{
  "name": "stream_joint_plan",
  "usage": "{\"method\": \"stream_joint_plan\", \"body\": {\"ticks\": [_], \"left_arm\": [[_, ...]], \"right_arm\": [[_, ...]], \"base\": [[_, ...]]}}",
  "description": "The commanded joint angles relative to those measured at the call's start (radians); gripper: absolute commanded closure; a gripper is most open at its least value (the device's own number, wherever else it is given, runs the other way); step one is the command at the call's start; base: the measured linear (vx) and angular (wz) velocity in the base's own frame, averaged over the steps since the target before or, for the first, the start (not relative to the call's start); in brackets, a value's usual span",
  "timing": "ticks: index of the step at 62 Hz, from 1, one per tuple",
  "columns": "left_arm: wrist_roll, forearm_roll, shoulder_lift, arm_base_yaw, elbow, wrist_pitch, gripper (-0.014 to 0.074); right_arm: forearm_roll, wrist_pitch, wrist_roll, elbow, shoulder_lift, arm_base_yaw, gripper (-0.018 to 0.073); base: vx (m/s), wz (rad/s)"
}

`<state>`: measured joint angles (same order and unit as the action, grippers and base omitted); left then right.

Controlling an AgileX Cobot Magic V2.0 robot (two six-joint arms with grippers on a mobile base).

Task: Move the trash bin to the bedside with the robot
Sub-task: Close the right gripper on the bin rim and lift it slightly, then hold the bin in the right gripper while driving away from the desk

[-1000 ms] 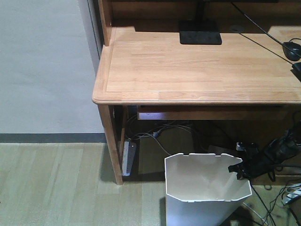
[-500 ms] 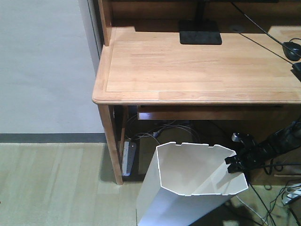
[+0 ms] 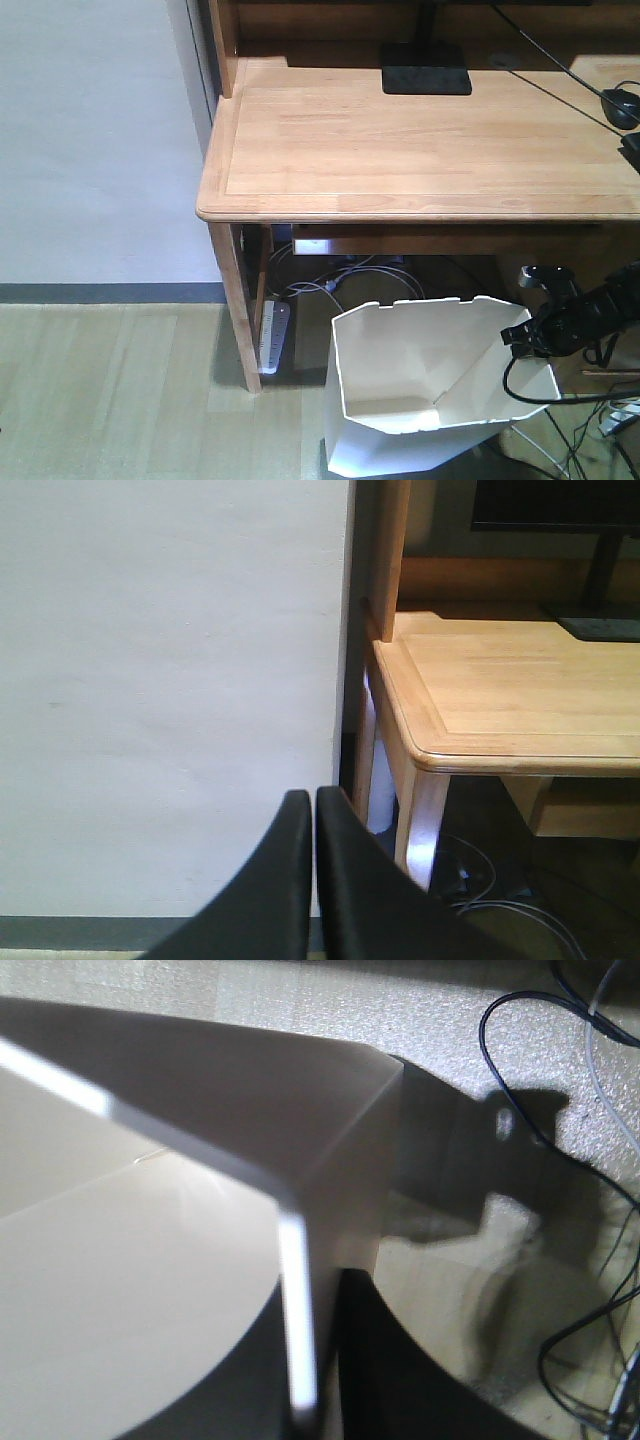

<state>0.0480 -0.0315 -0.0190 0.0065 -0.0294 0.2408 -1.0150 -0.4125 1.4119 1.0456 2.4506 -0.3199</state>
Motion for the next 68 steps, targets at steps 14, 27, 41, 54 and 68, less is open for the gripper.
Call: {"method": "stream_joint_plan", "body": {"ticks": [14,27,41,54,68], "left_arm": [[0.008,-0.004,-0.01,-0.003,-0.029,-0.069,0.0602],[0.008,-0.004,-0.01,-0.003,-0.029,-0.069,0.0602],[0.008,-0.004,-0.01,-0.003,-0.029,-0.069,0.0602],[0.008,-0.004,-0.01,-0.003,-0.029,-0.069,0.0602],[0.008,-0.004,-0.01,-0.003,-0.029,-0.069,0.0602]], "right_arm": [[-0.074,-0.22,0.025,-0.144,-0.229,-0.002,0.0565],[-0.099,-0.218,0.024,-0.167,-0.282,-0.003,0.0565],[-0.112,-0.263,0.024,-0.167,-0.282,-0.004,0.0565],[-0.112,-0.263,0.024,-0.167,-0.282,-0.004,0.0565],[-0.112,-0.262,0.024,-0.167,-0.282,-0.004,0.0565]], "base": [[0.0,0.0],[0.0,0.0],[0.0,0.0],[0.0,0.0],[0.0,0.0]]}}
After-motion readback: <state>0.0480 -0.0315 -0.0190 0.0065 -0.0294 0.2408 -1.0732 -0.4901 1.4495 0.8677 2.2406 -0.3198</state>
